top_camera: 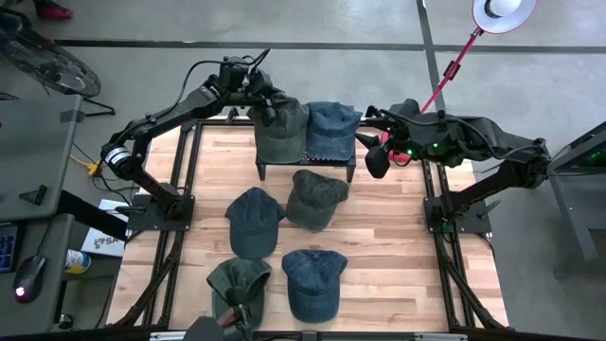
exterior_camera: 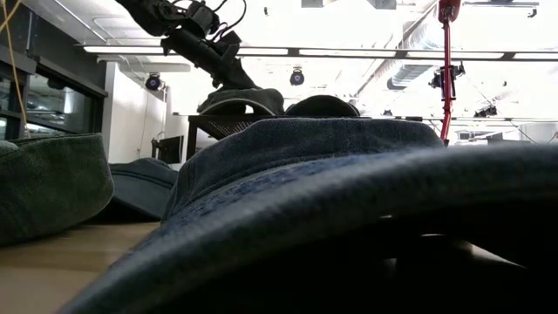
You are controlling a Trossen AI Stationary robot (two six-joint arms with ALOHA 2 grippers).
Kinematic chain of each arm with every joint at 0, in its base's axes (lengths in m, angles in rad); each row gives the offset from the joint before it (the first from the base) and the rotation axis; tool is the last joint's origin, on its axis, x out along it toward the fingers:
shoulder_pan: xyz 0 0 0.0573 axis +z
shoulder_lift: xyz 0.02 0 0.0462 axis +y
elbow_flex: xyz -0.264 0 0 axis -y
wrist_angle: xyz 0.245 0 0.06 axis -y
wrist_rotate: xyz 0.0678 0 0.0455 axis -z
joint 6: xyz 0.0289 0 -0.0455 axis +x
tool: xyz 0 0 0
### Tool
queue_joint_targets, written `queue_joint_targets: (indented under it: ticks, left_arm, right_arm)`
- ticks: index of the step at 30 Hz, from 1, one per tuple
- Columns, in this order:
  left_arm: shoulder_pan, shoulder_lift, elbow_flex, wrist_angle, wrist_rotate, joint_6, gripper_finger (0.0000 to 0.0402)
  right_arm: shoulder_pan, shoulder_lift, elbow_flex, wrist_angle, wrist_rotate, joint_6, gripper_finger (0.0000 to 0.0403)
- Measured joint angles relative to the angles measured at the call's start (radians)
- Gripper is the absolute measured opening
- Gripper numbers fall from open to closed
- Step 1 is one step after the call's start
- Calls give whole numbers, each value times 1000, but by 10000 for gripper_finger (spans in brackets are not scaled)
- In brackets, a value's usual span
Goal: Pick & Place hat
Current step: Put the bottom right dark green cap on the shelf
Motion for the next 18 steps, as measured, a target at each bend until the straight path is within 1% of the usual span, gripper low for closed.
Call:
queue_joint_targets:
  ticks: [6, 13, 15, 18]
  left_arm:
    - [0, 0, 0, 1, -1, -3, 175]
    - [-29, 0, 0, 3, -11, -5, 181]
    - [-46, 0, 0, 9, -31, -2, 181]
    - [-71, 0, 0, 20, -91, 22, 182]
  right_arm:
    - [0, 0, 0, 0, 0, -4, 213]
    - [0, 0, 0, 0, 0, -9, 213]
    - [0, 0, 0, 0, 0, -13, 213]
    - [0, 0, 0, 0, 0, -18, 213]
